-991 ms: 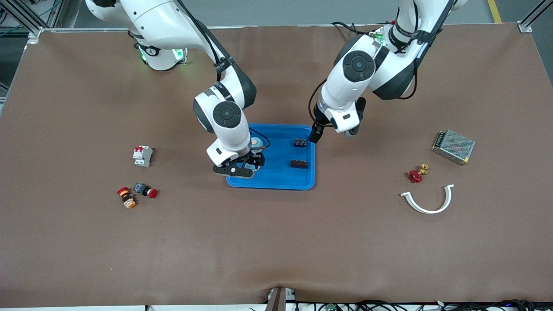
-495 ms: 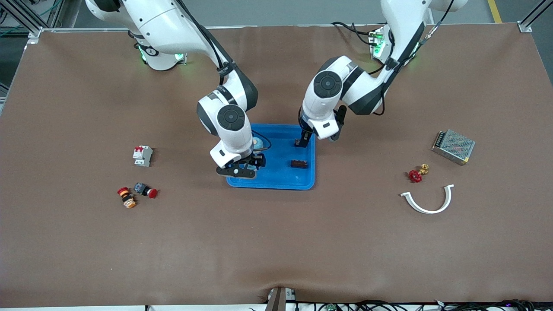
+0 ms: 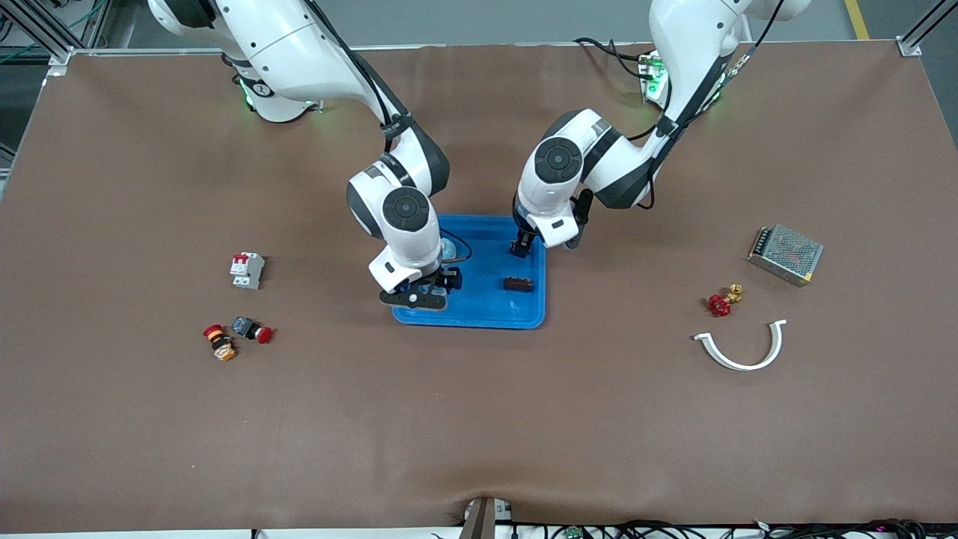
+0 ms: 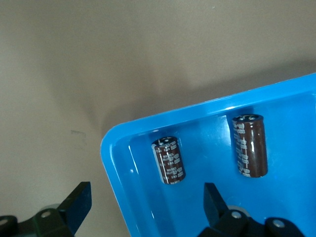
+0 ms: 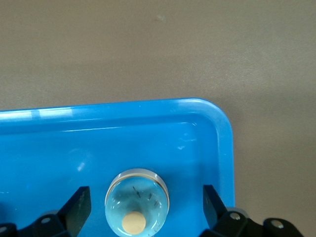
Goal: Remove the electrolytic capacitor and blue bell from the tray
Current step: 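Grasp the blue bell with the right gripper while the left gripper grasps the capacitor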
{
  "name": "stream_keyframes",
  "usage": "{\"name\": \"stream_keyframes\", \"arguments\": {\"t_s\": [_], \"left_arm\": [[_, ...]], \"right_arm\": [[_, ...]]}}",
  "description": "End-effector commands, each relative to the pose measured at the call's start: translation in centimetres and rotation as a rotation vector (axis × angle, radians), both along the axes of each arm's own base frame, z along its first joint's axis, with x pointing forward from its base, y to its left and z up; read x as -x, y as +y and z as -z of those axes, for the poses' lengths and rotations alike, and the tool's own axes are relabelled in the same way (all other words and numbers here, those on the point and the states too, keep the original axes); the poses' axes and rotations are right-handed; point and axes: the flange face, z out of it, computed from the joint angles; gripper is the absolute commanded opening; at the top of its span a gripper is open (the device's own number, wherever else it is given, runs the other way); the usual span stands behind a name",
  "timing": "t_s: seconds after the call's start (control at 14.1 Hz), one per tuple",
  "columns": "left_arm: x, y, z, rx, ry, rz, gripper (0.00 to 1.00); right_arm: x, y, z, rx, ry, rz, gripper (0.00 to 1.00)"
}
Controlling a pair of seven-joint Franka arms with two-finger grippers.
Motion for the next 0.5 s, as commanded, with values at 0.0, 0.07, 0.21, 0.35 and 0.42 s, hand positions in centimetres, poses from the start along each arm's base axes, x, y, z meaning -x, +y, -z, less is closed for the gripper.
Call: {"name": "stream_keyframes", "arguments": {"t_s": [0.0,0.07,0.21,0.35,0.42], "left_arm": [[-1.0,-1.0,1.4,-0.009,-0.001,-0.016,1.0],[-0.9,-1.2,2.0,-0.024,-0.009,0.001,1.0],[-1.2,-1.4,3.1,-0.045,-0.052,-0.022,1.0],[-1.7,-1.4,3.9,-0.058,-0.066,-0.032,1.0],[-1.8,-1.4,4.4,-0.058,-0.061,-0.034,1.0]], "right_arm": [[0.0,0.9,0.8,0.002,-0.009,-0.02,1.0],[0.0,0.9,1.0,0.001,-0.01,-0.02,1.0],[0.1,0.9,1.8,0.003,-0.008,-0.022,1.0],[0.2,1.1,2.2,0.001,-0.011,-0.026,1.0],[0.3,1.2,2.2,0.001,-0.01,-0.026,1.0]]}}
